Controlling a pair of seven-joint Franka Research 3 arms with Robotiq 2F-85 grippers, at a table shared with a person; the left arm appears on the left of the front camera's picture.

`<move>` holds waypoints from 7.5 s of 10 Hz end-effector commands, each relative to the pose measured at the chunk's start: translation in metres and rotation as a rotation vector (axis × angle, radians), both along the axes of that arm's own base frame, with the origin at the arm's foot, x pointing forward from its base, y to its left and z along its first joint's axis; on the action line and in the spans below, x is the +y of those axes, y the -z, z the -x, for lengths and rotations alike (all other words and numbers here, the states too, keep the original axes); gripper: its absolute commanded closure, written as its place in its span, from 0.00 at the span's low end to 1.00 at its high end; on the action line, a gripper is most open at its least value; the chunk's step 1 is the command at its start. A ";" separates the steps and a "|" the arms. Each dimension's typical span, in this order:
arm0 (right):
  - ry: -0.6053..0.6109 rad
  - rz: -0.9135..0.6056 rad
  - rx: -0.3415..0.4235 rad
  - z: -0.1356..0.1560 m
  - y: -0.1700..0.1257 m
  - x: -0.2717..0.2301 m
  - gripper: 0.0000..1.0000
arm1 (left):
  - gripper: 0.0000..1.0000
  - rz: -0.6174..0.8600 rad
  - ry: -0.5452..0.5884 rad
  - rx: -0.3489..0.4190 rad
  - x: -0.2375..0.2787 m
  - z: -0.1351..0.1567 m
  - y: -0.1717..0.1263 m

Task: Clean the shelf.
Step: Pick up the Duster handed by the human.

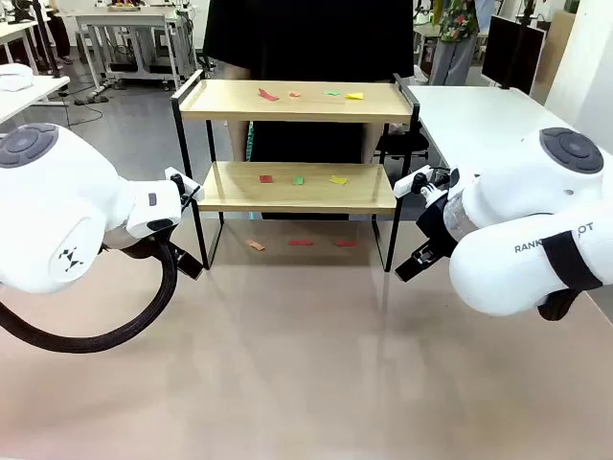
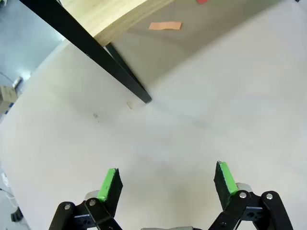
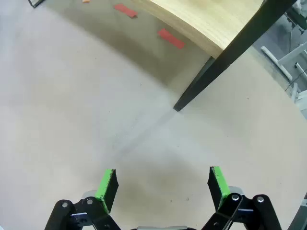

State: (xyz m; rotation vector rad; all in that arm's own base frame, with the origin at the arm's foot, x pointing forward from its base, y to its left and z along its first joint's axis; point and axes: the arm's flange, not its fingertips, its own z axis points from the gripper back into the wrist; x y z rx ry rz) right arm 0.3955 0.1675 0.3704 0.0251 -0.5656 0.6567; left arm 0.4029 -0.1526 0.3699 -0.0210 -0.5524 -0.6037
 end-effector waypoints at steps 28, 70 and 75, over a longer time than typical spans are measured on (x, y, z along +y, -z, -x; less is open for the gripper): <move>-0.305 -0.415 -0.155 -0.049 -0.098 -0.255 0.00 | 0.00 0.504 0.756 -0.031 0.223 -0.081 -0.113; -0.274 -0.671 -0.493 -0.149 -0.027 -0.420 0.00 | 0.00 0.860 0.943 -0.513 0.325 -0.213 -0.016; -0.274 -0.671 -0.493 -0.149 -0.027 -0.420 0.00 | 0.00 0.860 0.943 -0.513 0.325 -0.213 -0.016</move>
